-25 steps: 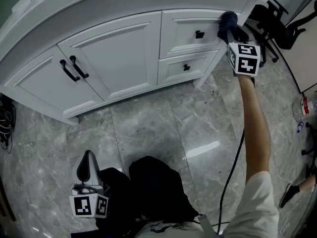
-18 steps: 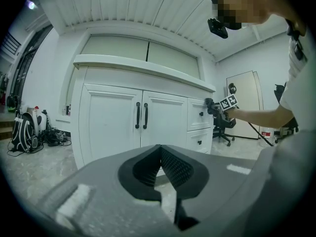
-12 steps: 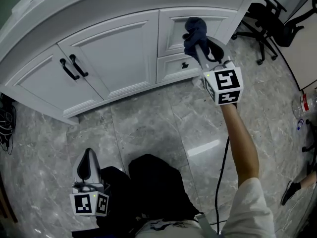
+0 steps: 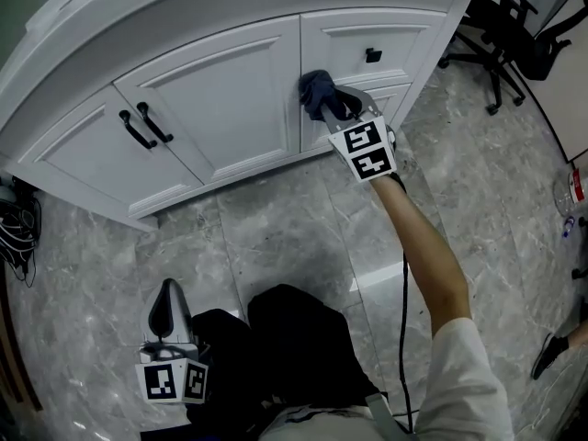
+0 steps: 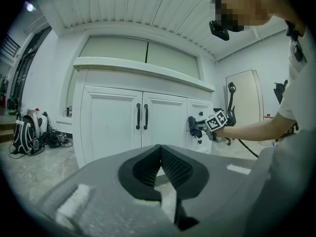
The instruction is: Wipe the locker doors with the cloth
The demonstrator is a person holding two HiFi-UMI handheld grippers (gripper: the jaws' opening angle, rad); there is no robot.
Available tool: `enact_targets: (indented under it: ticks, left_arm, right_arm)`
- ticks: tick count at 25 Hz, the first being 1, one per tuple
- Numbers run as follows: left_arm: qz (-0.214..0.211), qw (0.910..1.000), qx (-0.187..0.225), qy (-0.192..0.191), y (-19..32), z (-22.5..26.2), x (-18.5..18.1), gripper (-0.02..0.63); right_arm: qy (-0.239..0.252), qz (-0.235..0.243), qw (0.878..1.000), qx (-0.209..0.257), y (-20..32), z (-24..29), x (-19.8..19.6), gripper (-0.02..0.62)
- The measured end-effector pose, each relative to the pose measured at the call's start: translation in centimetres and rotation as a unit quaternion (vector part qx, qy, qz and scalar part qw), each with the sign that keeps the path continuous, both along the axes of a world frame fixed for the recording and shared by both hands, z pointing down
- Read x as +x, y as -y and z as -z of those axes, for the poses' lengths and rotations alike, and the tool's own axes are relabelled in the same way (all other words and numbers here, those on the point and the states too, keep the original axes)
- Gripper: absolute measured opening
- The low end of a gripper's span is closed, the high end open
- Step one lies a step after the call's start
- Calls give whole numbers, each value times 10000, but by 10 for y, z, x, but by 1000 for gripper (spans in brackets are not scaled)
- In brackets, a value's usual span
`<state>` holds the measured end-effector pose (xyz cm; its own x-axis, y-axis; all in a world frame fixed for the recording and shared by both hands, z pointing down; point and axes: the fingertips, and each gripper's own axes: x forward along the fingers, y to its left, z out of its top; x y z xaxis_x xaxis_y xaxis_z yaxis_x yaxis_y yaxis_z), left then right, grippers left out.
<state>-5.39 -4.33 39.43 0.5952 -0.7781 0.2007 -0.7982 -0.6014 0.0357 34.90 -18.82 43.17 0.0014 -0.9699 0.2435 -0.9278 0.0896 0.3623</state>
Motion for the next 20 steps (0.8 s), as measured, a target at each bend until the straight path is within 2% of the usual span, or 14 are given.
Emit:
enact_targets:
  ticks: [7,14,20]
  left_arm:
    - [-27,10000,-51,32,5,-7,5,2]
    - [-67,9999,-86,48,4,-9,10,2]
    - [-8,9999,-84,87,5,-8,5,2]
  right_arm:
    - [-249,-824,9962,-117,-20,0,77,91]
    - [-348,-1752,9837,-185,-48,1,175,91]
    - [-359,-2249,9736,-161,-66,1,219,91]
